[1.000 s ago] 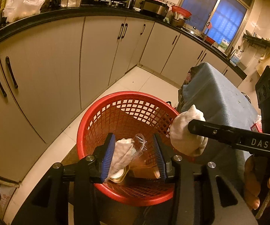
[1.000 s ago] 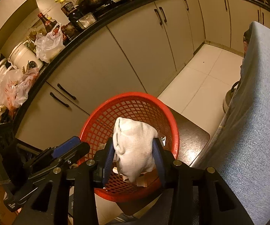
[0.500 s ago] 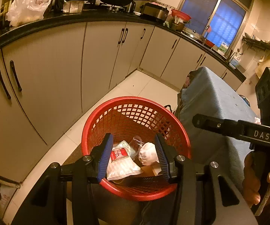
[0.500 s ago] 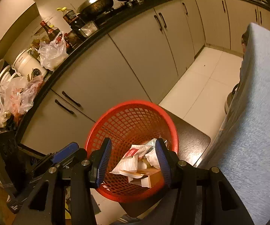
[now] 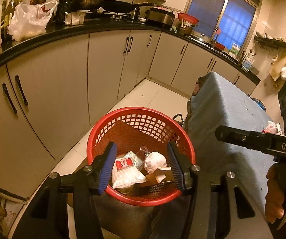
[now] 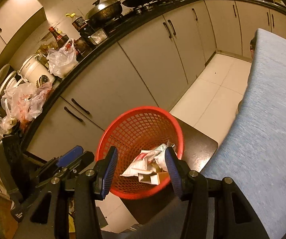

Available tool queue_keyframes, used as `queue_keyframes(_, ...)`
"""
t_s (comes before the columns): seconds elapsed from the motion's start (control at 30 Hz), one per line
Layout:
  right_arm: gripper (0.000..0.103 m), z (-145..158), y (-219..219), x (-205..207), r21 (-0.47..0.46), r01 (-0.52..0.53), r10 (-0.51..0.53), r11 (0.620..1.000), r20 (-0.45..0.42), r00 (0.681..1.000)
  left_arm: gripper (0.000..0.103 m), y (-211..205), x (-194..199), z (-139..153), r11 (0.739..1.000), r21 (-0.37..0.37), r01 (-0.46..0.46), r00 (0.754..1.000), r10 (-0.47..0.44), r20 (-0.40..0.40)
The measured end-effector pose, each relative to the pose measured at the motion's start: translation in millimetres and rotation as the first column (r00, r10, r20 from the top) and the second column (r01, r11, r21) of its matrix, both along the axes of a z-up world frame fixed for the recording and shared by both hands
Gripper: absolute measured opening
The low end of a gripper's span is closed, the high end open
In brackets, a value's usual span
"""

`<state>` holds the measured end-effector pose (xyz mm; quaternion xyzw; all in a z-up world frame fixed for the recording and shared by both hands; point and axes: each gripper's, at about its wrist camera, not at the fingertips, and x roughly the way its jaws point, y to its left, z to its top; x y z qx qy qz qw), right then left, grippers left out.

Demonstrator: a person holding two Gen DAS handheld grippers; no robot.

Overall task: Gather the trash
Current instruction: 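Move both tools back over the table toward the red box and white boxes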

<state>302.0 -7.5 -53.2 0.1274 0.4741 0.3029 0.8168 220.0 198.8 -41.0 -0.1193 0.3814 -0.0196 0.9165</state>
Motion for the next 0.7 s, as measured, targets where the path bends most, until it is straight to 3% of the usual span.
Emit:
queue_keyframes(0.33,0.054,15.4,-37.3,-29.1,0.029,0.032,-0.032,0.999,0.031,0.999,0.053,-28.1,-17.4,25.7,0.999,0.033,0.038,0.998,-0.039,0.043)
queue_keyframes(0.7,0.056,30.5,-107.7,-64.5,0.084,0.118,-0.123,0.989,0.057,0.991,0.058,-86.6,-37.7,60.6,0.988,0.084,0.131,0.986,-0.139,0.089)
